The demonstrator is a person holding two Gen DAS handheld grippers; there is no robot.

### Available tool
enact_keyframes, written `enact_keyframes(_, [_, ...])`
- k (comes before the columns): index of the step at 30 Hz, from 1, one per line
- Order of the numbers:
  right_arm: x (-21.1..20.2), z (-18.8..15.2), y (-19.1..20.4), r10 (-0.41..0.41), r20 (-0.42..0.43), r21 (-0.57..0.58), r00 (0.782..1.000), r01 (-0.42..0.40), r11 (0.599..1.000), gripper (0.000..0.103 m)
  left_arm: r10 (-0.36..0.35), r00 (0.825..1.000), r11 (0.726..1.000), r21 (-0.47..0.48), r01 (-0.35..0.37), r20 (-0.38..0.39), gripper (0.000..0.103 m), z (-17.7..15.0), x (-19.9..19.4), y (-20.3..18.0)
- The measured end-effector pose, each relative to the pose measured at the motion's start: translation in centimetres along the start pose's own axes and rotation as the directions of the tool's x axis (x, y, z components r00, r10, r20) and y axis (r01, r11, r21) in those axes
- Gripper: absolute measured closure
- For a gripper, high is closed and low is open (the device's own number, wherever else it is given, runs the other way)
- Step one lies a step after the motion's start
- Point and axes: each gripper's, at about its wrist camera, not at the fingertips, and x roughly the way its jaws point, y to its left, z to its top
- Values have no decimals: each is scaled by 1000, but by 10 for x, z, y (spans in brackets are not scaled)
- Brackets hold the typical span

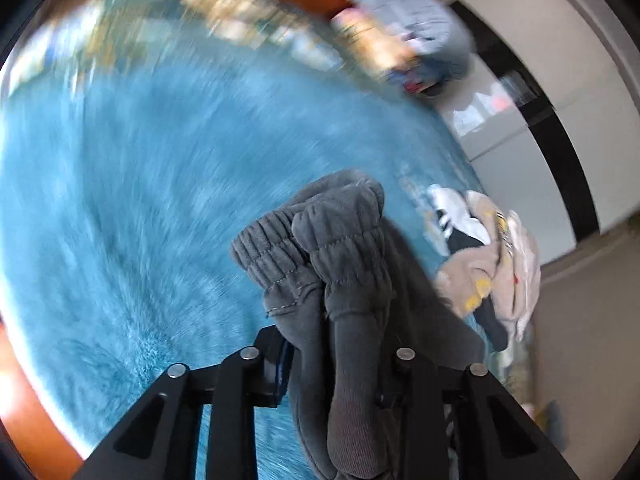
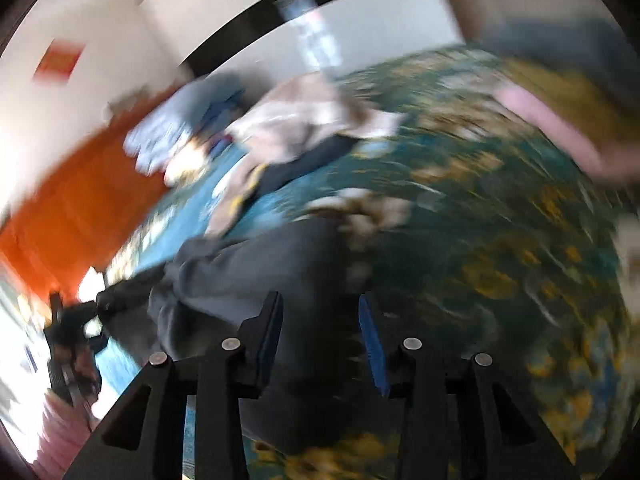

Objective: Fold clothes

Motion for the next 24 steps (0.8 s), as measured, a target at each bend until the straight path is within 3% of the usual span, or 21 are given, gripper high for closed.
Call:
enact_keyframes(3, [-18,-4,-40,12,49,125,999,-18,992,62,-20,992,974,227,-10,128,73,-8,-48,-67])
enact_keyframes(6, [-25,-5,-58,21,74,167,997,-33,985,62,-71,972,897,441,-36,223,73,-31,-89,-132])
enact_keyframes(9, [-29,-9,-70,18,102,196,995,-38,980,62,-131,952,747,659,-88,275,73,-81,-108,-201])
enact_keyframes(11, [-31,-9,-78,5,112,213,994,-29,977,62,-158,951,654,750,-100,265,73,-117,-106,-237])
enact_keyframes(17, [-36,-9,-99,0,140,270,990,-38,962,62,-112,967,429,889,-163,231,73,-206,-72,-296])
enact_keyframes(21, [-33,-10,-101,-2,121,281,993,-32,959,62,-58,967,346,914,-213,247,73,-243,-53,-304])
enact_keyframes(24, [-30,-12,-101,-3,111,275,994,-27,961,62,-21,953,276,918,-284,301,72,-263,-40,-303])
